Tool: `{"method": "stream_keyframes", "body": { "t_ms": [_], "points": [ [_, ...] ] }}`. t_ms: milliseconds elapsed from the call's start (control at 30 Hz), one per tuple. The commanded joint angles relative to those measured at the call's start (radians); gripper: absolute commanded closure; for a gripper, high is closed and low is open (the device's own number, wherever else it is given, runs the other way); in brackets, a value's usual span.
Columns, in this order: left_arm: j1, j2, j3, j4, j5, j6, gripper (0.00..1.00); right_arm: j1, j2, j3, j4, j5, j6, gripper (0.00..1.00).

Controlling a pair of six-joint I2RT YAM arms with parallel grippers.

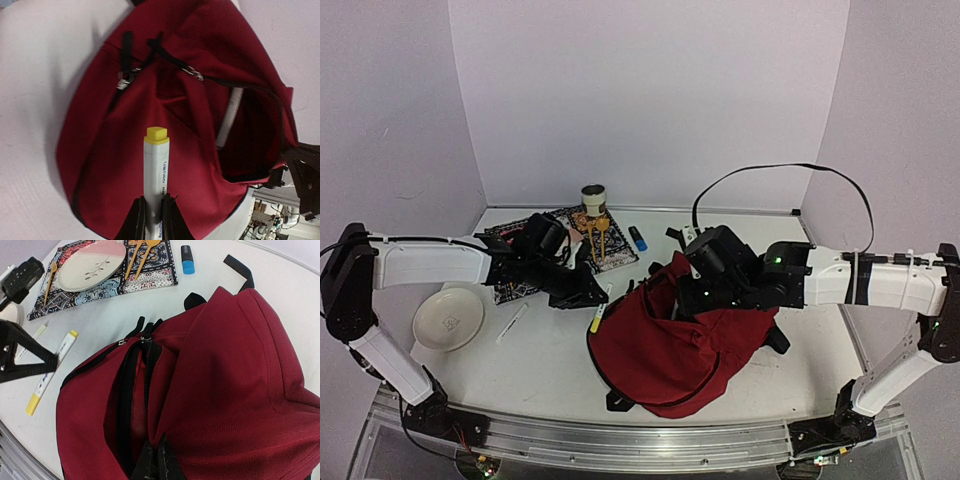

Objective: Pack the student bag
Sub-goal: Pick up the pen at the center of the board, then place the pen in the lower front pocket of the bag.

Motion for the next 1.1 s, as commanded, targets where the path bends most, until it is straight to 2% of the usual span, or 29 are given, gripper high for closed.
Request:
{"method": "stream_keyframes", "body": {
  "t_ms": [0, 533, 800, 1067],
  "points": [
    [-0.067, -0.026, -0.001, 0.218, 0.059, -0.133, 1.00, 0.009, -0.041, 0.009, 0.072, -0.038, -0.014, 1.00],
    [-0.153, 0.243, 0.203, 0.346, 0.143, -0.168, 1.00, 0.010, -0.073, -0.039, 0.154, -0.098, -0.038, 1.00],
    [-0.153, 0.360, 0.321, 0.411, 0.101, -0.207, 1.00, 0.009, -0.090, -0.054, 0.172, -0.129, -0.048, 1.00],
    [-0.153, 0.417, 0.392, 0.473, -0.033, -0.230, 1.00, 0.010, -0.097, -0.063, 0.179, -0.161, -0.053, 1.00]
  ]
}}
